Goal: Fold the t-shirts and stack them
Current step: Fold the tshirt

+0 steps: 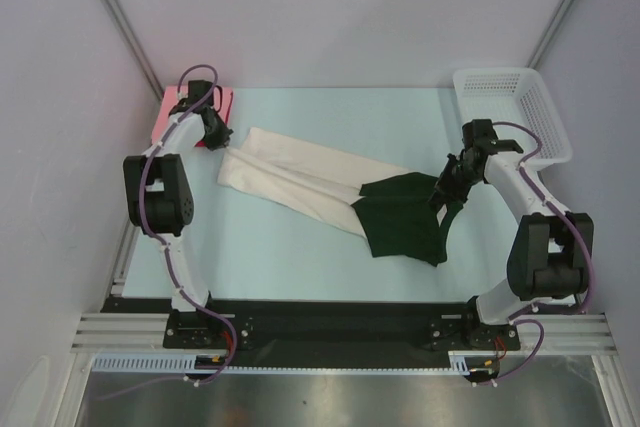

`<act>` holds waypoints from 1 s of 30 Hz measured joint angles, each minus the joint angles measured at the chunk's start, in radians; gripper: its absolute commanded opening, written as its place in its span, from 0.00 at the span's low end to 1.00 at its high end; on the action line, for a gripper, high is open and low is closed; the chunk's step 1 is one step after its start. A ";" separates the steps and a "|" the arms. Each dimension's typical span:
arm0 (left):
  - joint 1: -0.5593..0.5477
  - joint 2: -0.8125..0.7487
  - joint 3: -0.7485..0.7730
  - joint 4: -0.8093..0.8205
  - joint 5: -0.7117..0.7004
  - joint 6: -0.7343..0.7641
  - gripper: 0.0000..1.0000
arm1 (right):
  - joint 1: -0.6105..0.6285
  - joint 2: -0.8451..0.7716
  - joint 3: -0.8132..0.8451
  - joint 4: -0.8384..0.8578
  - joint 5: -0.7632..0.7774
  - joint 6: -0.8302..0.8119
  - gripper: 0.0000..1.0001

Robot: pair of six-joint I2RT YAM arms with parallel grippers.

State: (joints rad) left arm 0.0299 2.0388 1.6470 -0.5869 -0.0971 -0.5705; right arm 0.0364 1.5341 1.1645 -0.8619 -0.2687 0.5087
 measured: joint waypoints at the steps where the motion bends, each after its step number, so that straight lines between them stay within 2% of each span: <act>1: 0.000 0.017 0.019 -0.006 -0.002 -0.002 0.00 | -0.003 0.013 0.006 0.002 -0.003 -0.004 0.00; 21: -0.017 0.188 0.202 -0.070 0.004 -0.010 0.00 | -0.033 0.137 0.048 0.033 -0.036 -0.017 0.00; 30: -0.021 0.217 0.216 -0.078 0.003 -0.016 0.00 | -0.062 0.150 0.048 0.034 -0.037 -0.018 0.00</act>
State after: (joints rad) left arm 0.0086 2.2562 1.8629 -0.6647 -0.0940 -0.5869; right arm -0.0257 1.6844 1.2125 -0.8276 -0.3054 0.4908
